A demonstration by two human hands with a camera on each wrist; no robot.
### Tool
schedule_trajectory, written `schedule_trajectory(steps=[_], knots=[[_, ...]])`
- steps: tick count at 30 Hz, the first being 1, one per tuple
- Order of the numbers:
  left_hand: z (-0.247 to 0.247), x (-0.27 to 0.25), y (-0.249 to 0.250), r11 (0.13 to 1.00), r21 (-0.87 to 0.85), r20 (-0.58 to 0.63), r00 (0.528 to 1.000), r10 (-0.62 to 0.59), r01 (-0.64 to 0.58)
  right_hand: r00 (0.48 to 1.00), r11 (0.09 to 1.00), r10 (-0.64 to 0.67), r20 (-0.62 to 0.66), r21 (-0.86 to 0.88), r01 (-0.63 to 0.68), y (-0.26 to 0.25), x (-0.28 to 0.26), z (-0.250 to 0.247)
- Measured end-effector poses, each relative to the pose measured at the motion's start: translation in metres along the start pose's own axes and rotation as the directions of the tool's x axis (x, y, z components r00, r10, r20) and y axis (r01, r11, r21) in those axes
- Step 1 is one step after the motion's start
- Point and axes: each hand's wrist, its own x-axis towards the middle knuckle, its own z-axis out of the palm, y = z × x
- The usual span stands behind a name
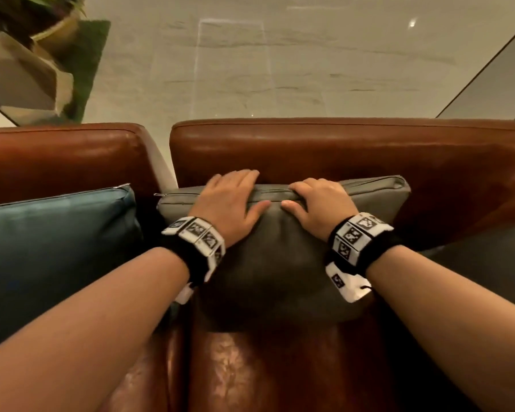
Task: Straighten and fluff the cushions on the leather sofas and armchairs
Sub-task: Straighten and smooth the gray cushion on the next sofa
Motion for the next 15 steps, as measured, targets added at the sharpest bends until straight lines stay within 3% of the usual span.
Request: schedule_trajectory(steps=[4, 7, 9, 11, 13, 15], knots=[[0.014, 0.015, 0.016, 0.996, 0.02, 0.003, 0.996, -0.084, 0.084, 0.996, 0.995, 0.072, -0.051, 0.078, -0.068, -0.012, 0.006, 0.001], [0.018, 0.017, 0.011, 0.998, -0.004, -0.023, 0.998, -0.057, 0.057, 0.999, 0.998, 0.029, -0.043, 0.054, -0.027, -0.003, 0.004, -0.001], [0.016, 0.005, -0.007, 0.997, 0.082, -0.053, 0.999, -0.013, 0.017, 0.998, 0.999, -0.001, -0.068, -0.036, -0.001, 0.025, -0.011, 0.0], [0.009, -0.01, -0.043, 0.981, 0.183, -0.074, 0.996, -0.055, 0.068, 0.998, 0.991, 0.021, -0.057, -0.133, -0.029, 0.07, -0.034, -0.001], [-0.002, -0.024, -0.081, 0.961, 0.189, -0.061, 0.979, -0.194, 0.202, 0.988, 0.968, 0.142, -0.06, -0.202, -0.152, 0.117, -0.052, -0.005], [-0.008, -0.026, -0.092, 0.957, 0.178, -0.1, 0.972, -0.212, 0.227, 0.952, 0.939, 0.289, -0.099, -0.165, -0.302, 0.134, -0.055, -0.013]])
